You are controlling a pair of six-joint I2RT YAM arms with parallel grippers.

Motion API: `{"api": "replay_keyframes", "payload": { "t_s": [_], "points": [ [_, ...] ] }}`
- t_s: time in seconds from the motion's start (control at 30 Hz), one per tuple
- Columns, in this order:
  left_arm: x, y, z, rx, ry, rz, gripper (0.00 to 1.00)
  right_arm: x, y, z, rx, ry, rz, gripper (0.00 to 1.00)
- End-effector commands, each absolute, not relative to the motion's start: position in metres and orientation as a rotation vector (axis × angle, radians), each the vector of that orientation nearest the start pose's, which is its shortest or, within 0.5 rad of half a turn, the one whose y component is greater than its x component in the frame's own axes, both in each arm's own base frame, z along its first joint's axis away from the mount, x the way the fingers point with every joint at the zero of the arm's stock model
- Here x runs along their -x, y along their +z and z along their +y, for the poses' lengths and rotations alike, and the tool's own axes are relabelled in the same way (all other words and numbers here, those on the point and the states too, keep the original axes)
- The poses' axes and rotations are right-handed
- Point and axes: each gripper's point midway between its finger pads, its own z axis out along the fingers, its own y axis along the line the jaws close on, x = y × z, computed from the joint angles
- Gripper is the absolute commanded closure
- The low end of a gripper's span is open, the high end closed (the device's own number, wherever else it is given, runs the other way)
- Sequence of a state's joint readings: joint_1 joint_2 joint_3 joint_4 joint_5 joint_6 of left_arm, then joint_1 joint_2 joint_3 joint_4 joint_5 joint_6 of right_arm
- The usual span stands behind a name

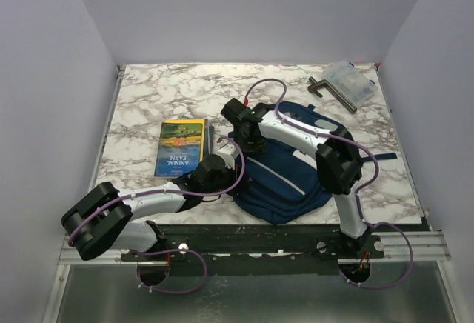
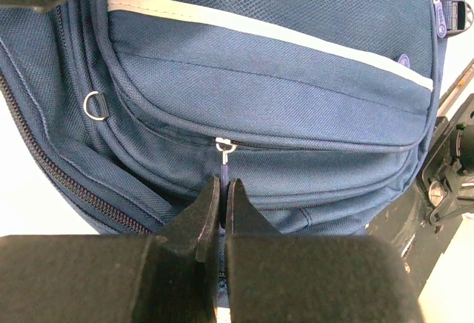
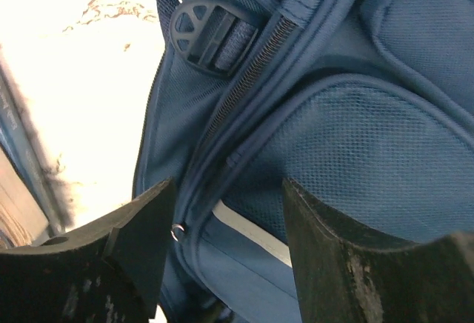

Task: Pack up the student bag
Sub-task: Zip the student bag at the center of the board.

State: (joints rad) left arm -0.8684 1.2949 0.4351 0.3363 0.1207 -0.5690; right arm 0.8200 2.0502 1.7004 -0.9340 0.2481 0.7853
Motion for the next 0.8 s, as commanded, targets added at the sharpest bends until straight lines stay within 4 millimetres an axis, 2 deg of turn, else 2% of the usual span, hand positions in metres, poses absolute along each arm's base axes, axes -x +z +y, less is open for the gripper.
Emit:
{"api": "replay_keyframes", "payload": {
  "t_s": [0.0,0.17,0.3,0.37,0.5,0.53,0.67,0.77],
  "points": [
    [-0.196,0.074,-0.293,-0.4,-0.949,2.161,1.0,-0.298,0.05,0.294,-0.107,-0.186,2.845,0.39],
    [-0.196,0.077,-0.293,-0.406,-0.955,2.144,1.0,-0.295,0.043,0.295,-0.14,-0.287,2.847,0.43],
    [-0.196,0.077,-0.294,-0.419,-0.957,2.135,1.0,-0.297,0.043,0.296,-0.229,-0.284,2.806,0.53],
    [-0.195,0.077,-0.295,-0.428,-0.963,2.135,1.0,-0.301,0.045,0.303,-0.279,-0.253,2.79,0.63],
    [-0.194,0.077,-0.296,-0.435,-0.971,2.132,1.0,-0.306,0.045,0.315,-0.35,-0.236,2.803,0.95],
    [-0.194,0.077,-0.295,-0.435,-0.969,2.13,1.0,-0.306,0.047,0.316,-0.373,-0.245,2.804,0.99],
    [-0.192,0.078,-0.293,-0.434,-0.971,2.12,1.0,-0.315,0.055,0.319,-0.558,-0.213,2.754,0.99],
    [-0.187,0.081,-0.295,-0.438,-1.008,2.114,1.0,-0.326,0.057,0.324,-0.721,-0.058,2.721,0.99]
  ]
}}
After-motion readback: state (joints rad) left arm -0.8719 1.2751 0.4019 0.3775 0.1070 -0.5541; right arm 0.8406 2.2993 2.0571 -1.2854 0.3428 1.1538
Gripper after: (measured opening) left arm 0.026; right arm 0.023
